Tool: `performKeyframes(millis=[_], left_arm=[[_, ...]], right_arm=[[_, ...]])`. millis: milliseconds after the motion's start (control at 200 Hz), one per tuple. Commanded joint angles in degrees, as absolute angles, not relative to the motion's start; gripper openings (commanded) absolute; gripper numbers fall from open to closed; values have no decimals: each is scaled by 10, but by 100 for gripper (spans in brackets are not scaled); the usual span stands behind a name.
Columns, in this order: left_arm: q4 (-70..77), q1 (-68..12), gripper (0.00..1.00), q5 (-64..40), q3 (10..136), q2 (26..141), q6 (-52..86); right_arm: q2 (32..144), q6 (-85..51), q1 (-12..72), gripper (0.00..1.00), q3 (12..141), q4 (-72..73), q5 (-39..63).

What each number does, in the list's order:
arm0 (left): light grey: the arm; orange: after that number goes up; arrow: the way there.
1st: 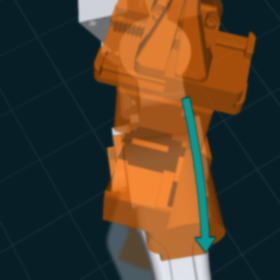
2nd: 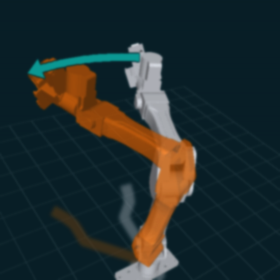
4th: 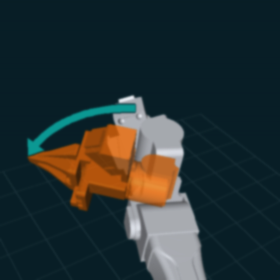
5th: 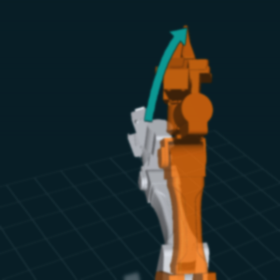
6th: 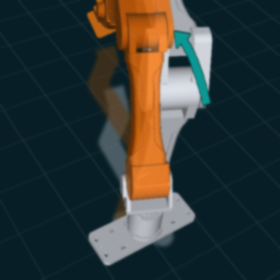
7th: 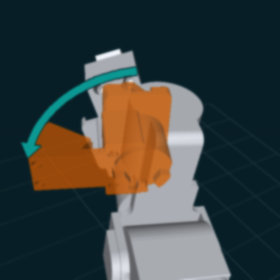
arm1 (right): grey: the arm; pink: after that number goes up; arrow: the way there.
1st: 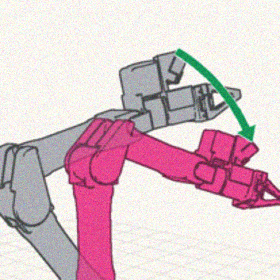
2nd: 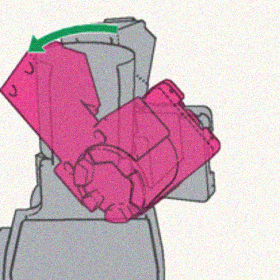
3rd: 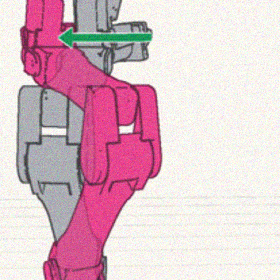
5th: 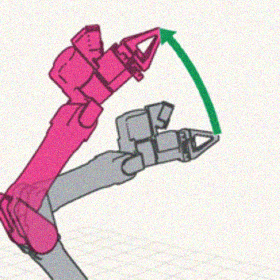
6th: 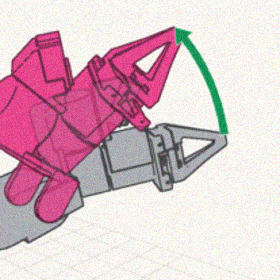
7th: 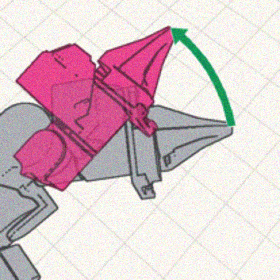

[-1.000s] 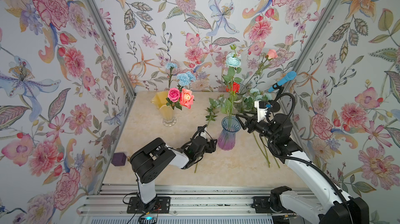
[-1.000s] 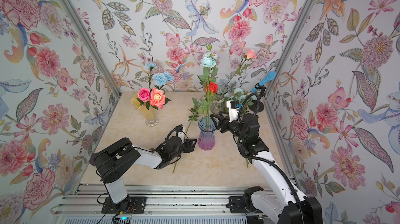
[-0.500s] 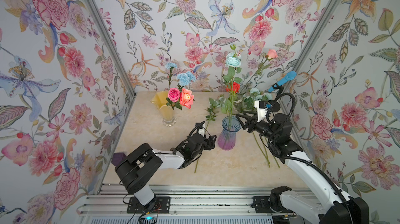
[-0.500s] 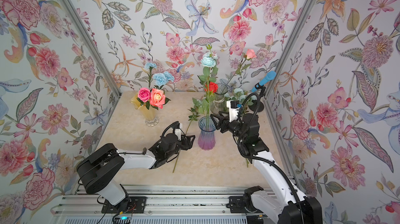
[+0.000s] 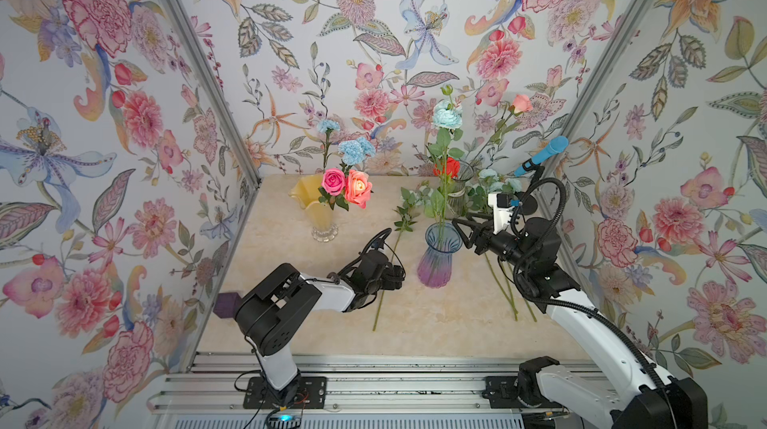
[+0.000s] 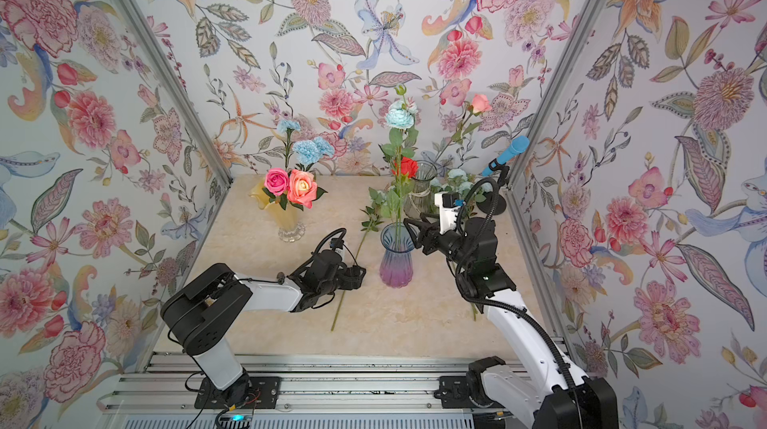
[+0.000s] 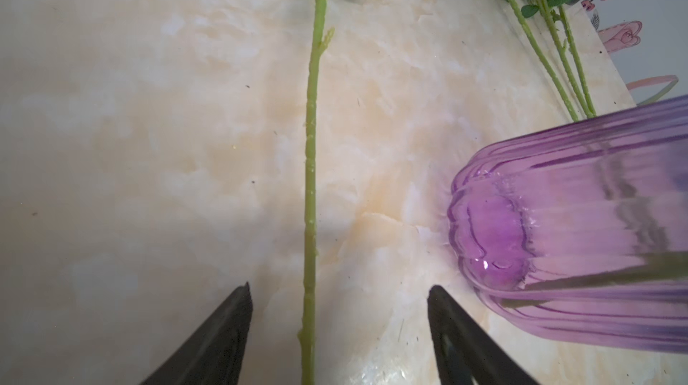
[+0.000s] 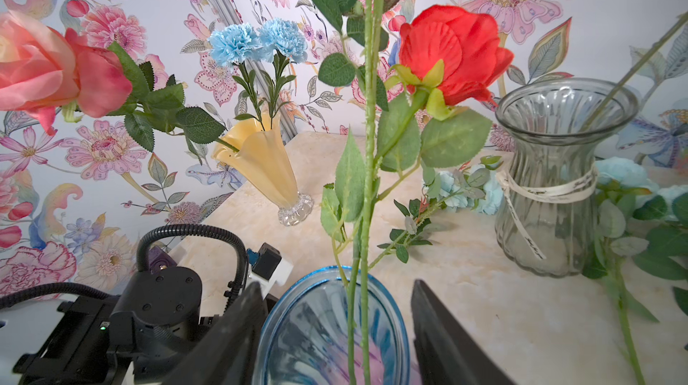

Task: Pick out blue flowers from the vase
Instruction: Adjust the flower at the center of the board.

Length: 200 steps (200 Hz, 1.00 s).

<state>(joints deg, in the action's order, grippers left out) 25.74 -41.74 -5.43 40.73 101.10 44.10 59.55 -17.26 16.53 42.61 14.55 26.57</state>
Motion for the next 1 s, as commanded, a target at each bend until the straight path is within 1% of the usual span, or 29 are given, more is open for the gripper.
performKeyframes(millis=[0, 105, 235, 420, 590, 696, 846, 996], left_arm=[[271, -416, 76, -115, 427, 1036, 439], [296, -419, 74, -146, 423, 1045, 454], [304, -427, 72, -150, 419, 1039, 461], [320, -447, 72, -150, 418, 1033, 471], [352, -455, 71, -157, 417, 1030, 487], [347, -457, 71, -154, 424, 1031, 484], [302, -440, 74, -112, 429, 999, 463], [224, -430, 76, 4, 461, 927, 410]], right_arm=[[585, -164, 168, 64, 420, 144, 263], [584, -162, 168, 65, 421, 141, 263], [580, -161, 167, 65, 421, 139, 260], [583, -161, 168, 65, 422, 138, 261], [585, -162, 168, 65, 423, 139, 261], [585, -163, 168, 65, 424, 139, 261], [594, -163, 168, 65, 435, 133, 258], [606, -176, 167, 65, 464, 127, 265]])
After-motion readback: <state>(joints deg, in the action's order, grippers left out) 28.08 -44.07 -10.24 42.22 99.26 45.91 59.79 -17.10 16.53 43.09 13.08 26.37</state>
